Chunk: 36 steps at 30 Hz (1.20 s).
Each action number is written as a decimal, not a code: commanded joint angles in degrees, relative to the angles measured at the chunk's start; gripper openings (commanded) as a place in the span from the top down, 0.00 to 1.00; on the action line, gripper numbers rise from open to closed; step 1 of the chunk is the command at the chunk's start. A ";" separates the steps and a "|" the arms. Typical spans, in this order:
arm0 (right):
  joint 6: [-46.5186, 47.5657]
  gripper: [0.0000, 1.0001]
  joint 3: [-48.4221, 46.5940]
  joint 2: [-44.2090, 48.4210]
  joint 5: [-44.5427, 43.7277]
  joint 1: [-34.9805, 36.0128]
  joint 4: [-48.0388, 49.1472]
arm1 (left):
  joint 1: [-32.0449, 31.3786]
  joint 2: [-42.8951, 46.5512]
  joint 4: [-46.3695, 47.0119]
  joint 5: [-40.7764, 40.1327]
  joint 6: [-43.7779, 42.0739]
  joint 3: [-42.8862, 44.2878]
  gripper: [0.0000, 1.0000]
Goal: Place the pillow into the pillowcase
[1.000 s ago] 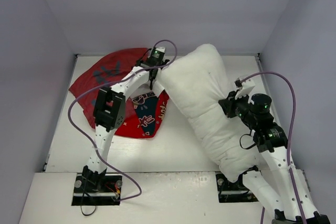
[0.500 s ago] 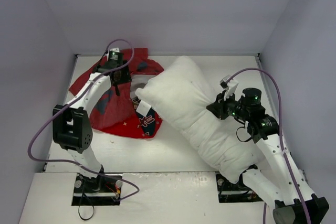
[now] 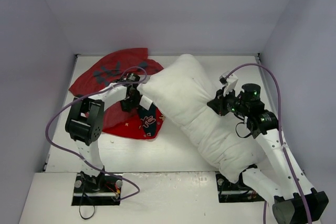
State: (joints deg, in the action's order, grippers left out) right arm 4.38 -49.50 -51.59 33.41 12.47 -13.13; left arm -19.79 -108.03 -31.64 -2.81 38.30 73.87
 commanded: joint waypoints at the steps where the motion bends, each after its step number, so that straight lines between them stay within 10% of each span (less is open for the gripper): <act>1: -1.31 1.00 -3.94 1.05 0.78 0.45 2.75 | 0.02 3.61 -0.35 -0.18 3.70 -0.74 0.53; 10: -1.31 1.00 -2.89 2.73 0.34 0.54 2.75 | -0.07 7.48 -0.27 -0.97 5.64 -7.16 0.63; 14: -1.48 1.00 -2.97 3.16 0.69 0.63 2.75 | -0.07 10.28 -0.53 -1.41 4.50 -7.16 0.88; 36: 0.80 1.00 -1.84 -4.82 10.00 17.58 1.88 | 1.33 35.16 -8.96 -0.70 -6.58 -10.93 0.88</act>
State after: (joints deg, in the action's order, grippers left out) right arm 5.54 -49.82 -55.40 36.91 28.60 -13.06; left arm -19.25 -76.29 -39.64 -2.61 33.36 63.26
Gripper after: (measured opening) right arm 0.043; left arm 0.117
